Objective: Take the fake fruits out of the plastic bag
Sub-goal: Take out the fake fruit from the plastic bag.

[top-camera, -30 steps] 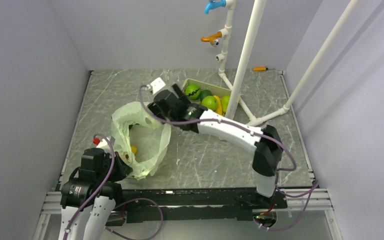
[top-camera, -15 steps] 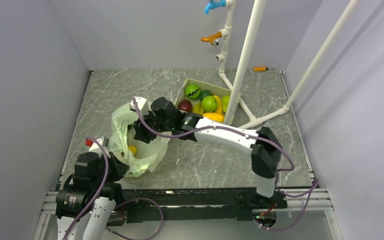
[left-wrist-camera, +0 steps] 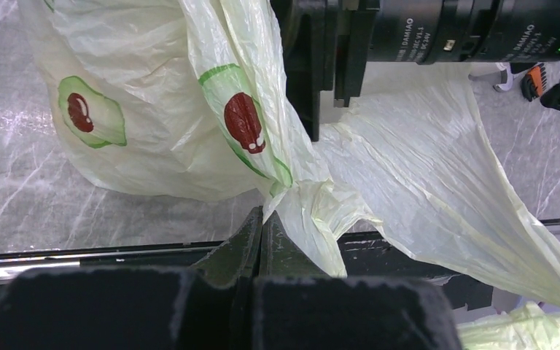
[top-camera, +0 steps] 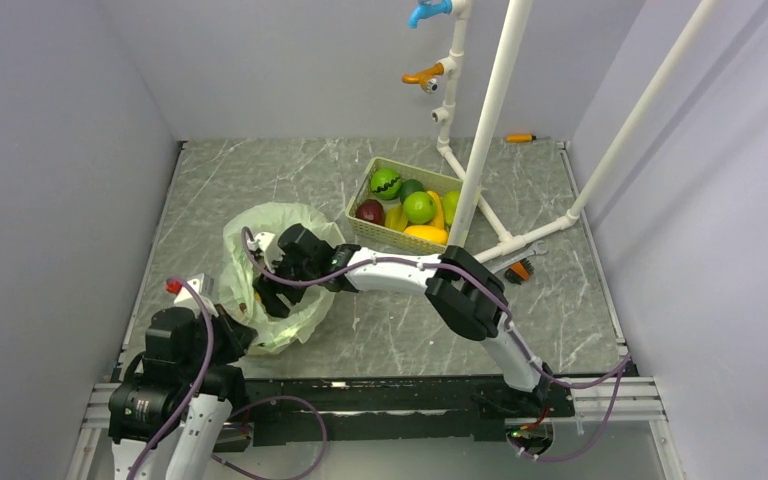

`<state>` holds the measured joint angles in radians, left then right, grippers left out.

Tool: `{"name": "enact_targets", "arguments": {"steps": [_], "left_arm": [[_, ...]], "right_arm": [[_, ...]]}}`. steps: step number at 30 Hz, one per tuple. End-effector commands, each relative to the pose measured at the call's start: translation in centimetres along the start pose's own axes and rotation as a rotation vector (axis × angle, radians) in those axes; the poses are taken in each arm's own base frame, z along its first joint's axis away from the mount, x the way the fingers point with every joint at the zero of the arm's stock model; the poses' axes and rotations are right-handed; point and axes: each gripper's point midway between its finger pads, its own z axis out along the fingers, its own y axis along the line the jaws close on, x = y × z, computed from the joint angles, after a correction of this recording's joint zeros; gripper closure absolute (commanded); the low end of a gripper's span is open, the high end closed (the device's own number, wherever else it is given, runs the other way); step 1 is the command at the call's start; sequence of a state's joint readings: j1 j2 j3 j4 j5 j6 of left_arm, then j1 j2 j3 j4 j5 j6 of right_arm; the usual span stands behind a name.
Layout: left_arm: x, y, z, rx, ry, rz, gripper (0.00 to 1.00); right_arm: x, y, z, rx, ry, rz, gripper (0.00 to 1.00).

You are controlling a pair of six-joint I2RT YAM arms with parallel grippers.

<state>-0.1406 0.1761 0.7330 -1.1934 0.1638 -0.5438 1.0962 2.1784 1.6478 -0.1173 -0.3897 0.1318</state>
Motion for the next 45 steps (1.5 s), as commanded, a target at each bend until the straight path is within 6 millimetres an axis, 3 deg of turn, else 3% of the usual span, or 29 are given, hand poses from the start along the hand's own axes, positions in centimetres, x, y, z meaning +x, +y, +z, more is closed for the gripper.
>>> {"name": "enact_targets", "arguments": {"steps": [1, 7, 14, 22, 27, 30, 34, 35, 39, 42, 45], "left_arm": [[0.4, -0.5, 0.6, 0.027, 0.029, -0.014, 1.0], [0.9, -0.5, 1.1, 0.035, 0.064, -0.007, 1.0], [1.0, -0.6, 1.3, 0.042, 0.076, -0.003, 1.0], [1.2, -0.5, 1.4, 0.039, 0.083, -0.003, 1.0], [1.3, -0.5, 1.5, 0.04, 0.088, -0.004, 1.0], [1.3, -0.4, 1.5, 0.037, 0.091, -0.002, 1.0], [1.5, -0.3, 1.5, 0.036, 0.091, -0.004, 1.0], [1.5, -0.3, 1.5, 0.037, 0.091, -0.004, 1.0], [1.5, -0.2, 1.5, 0.031, 0.084, -0.009, 1.0], [1.4, -0.1, 1.4, 0.028, 0.072, -0.01, 1.0], [1.1, 0.0, 1.3, 0.02, 0.06, -0.011, 1.0]], "right_arm": [[-4.2, 2.2, 0.7, -0.132, -0.132, -0.07, 0.22], [-4.4, 3.7, 1.5, -0.247, -0.165, -0.122, 0.01], [-3.8, 5.1, 3.5, -0.328, -0.154, -0.152, 0.01], [-0.7, 5.0, 6.4, -0.353, -0.088, -0.12, 0.01], [1.4, 4.0, 8.3, -0.312, -0.041, -0.081, 0.03], [1.2, 3.4, 8.8, -0.273, -0.024, -0.056, 0.16], [-0.3, 2.5, 7.7, -0.189, -0.065, -0.041, 0.47], [-1.1, 2.5, 7.2, -0.174, -0.082, -0.044, 0.59], [-3.7, 2.4, 4.2, -0.113, -0.128, -0.057, 0.82], [-5.0, 1.7, 1.6, -0.073, -0.157, -0.059, 0.95], [-6.0, 1.1, -1.0, -0.037, -0.187, -0.06, 1.0]]}}
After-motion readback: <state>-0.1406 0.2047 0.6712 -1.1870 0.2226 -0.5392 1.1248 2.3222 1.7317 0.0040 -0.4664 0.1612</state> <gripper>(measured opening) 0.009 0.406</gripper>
